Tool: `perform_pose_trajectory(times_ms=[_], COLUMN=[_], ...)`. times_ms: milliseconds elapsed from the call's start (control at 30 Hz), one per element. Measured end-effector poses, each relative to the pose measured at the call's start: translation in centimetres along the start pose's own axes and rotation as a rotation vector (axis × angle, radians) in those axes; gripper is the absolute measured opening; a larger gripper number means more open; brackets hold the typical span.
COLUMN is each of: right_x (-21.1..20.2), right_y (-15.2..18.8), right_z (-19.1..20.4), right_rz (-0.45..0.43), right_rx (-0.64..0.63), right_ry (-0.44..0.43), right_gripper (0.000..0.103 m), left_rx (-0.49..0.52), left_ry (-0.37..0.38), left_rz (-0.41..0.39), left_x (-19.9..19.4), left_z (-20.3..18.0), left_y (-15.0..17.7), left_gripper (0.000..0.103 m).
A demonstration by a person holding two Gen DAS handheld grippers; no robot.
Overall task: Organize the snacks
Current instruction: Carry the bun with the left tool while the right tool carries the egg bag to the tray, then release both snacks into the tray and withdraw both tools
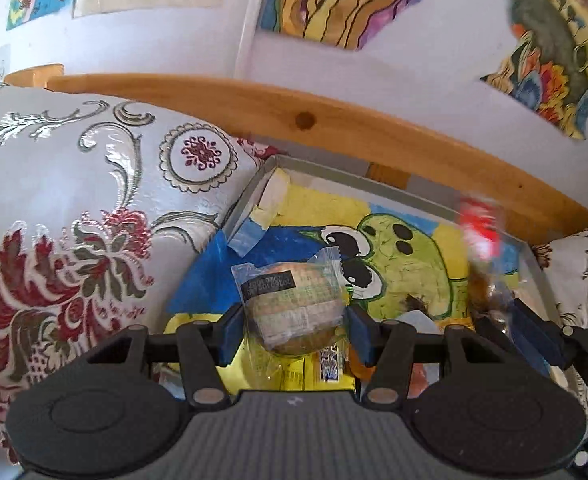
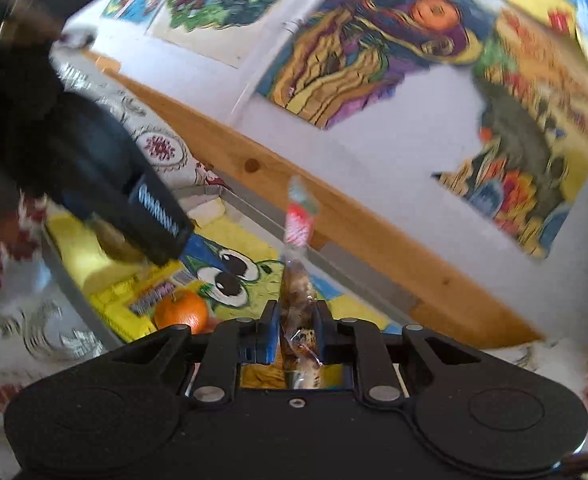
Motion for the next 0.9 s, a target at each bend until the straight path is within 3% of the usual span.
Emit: perform_pose_trajectory(times_ms=[133, 200, 267, 367, 567, 767, 900], right_x=[0.1, -0.1, -0.5, -1.6, -5.7, -10.8, -13.8], right_y=[0.1, 0.1, 0.1, 0.2, 1.2, 3.3, 4.6], right_z=[-0.6, -1.1, -1.8, -2.6, -4.0, -4.7, -4.5], right_rz=[0.010, 0.009, 0.007, -0.007, -0.048, -0.061, -0.066], right_rx=[0.064, 0.093, 0.143, 0.206, 0.321, 0.384, 0.387], right_ry=[-0.037, -0.052, -0.078, -0.108, -0.134, -0.128, -0.116], right_gripper=[0.027, 0.036, 0.048, 0.068, 0.094, 0.102, 0.102], left_rx=[-0.009, -0.019, -0.027, -0.032, -0.072, -0.073, -0.053], left_ry=[-0.018, -0.016, -0.018, -0.021, -0.021, -0.012, -0.011], left_rz=[0.025, 0.012, -0.003, -0.013, -0.071, -0.122, -0.155], left_x=[0.4, 0.1, -0.5, -1.6, -5.2, -9.3, -12.0], left_z=[-0.1, 0.0, 0.2, 0.6, 1.9, 3.1, 3.5], left_y=[-0.5, -0.5, -0.3, 0.0, 2.0, 6.7, 9.8], left_gripper=[0.066, 0.081, 0.089, 0.095, 0.102, 0.102, 0.102])
Point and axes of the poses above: each gripper's, at about its wrist camera, not at the fingertips, and x roughly the way its jaws point, z to its left, y to its underside, the point moved 2 cm from there along x, roughly the way its jaws point, and after that the axes turned 14 degrees about z, right-handed, at the moved point
